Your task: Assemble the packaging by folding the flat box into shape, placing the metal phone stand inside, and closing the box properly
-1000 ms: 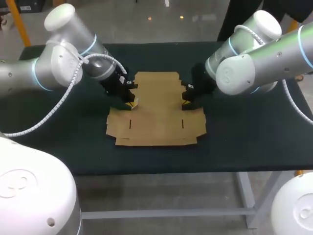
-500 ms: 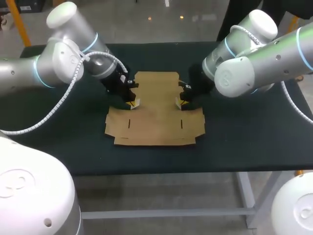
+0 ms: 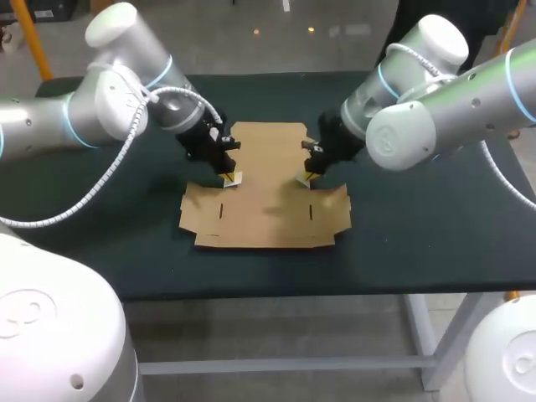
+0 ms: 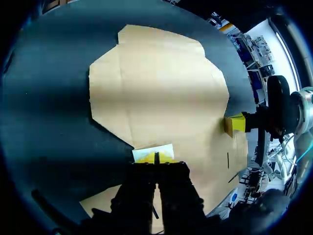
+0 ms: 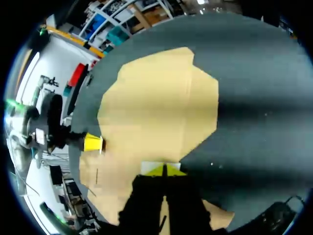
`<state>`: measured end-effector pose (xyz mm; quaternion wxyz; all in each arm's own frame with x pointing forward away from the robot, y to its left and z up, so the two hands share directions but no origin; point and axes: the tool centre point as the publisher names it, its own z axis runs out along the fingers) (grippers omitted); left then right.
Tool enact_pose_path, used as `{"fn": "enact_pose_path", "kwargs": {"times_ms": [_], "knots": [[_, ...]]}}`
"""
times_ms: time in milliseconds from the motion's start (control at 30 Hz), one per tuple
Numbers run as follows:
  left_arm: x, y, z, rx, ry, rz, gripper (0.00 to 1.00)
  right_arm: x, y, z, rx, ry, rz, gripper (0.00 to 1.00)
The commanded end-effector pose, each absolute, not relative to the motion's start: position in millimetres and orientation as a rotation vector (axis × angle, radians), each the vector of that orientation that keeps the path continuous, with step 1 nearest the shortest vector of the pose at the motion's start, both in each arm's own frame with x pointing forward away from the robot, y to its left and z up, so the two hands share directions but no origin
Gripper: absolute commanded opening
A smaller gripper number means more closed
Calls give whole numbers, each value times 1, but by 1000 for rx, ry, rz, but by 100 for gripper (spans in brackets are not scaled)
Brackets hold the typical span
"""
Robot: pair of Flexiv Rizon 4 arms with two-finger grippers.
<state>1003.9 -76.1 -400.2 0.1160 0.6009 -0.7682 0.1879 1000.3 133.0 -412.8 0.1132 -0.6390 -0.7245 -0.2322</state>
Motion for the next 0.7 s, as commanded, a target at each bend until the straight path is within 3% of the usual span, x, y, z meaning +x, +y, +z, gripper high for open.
{"fn": "enact_pose_path", "kwargs": {"times_ms": [33, 700], "knots": [[1005, -80, -403, 1768, -2257, 545, 0, 1000, 139, -418, -1883, -2136, -667, 0], [1002, -85, -415, 1995, -2270, 505, 0, 1002, 147, -440, -1947, -2197, -539, 0]]}}
